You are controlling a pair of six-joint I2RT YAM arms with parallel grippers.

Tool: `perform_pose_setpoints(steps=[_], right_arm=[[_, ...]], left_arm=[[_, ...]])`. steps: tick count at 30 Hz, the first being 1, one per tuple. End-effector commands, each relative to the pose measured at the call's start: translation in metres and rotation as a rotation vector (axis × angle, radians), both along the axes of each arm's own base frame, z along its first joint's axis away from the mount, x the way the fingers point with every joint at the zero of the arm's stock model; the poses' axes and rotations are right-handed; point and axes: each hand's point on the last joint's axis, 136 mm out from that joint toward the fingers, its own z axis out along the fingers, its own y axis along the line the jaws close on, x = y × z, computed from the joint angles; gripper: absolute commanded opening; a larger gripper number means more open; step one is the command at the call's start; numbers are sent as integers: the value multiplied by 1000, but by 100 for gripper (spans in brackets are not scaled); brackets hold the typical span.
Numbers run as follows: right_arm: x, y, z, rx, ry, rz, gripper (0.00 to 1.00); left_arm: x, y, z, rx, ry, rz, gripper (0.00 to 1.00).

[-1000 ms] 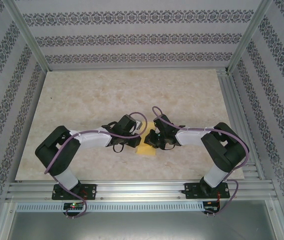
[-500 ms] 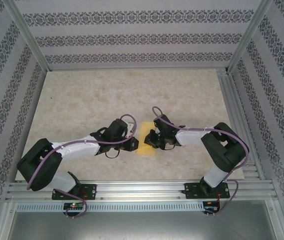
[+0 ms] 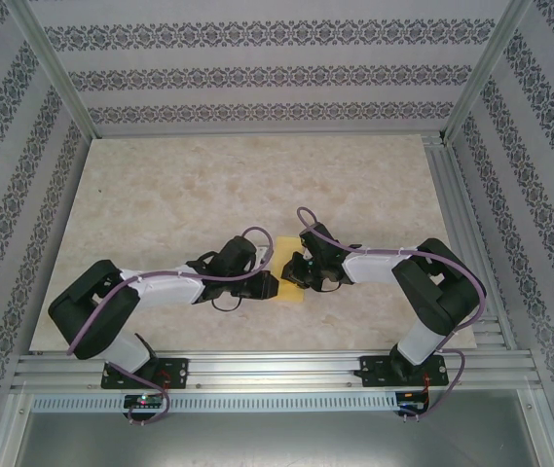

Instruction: Fold a paper plane with a square sheet of paper (fold left side to right side)

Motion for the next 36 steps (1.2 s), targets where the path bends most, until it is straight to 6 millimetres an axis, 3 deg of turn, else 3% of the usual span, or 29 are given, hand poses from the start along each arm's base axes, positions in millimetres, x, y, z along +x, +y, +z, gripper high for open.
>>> perform_pose_setpoints(steps=[1,7,26,29,36], right_arm=[[-16,-14,-24,-84,63,4,14],[-17,-14,-24,-84,64,9,14],[-15,-13,-21,-80,52,10,14],[-11,-9,-14,-64,32,16,14],[3,-1,26,-13,-61,24,14]], left_arm=[[4,-16,9,-46,-14,-13,15],[8,-8,-9,30,-8,6,14],[4,7,-39,129,17,17,14],[2,8,-43,135,25,17,14],[-6,15,-50,146,44,29,13]])
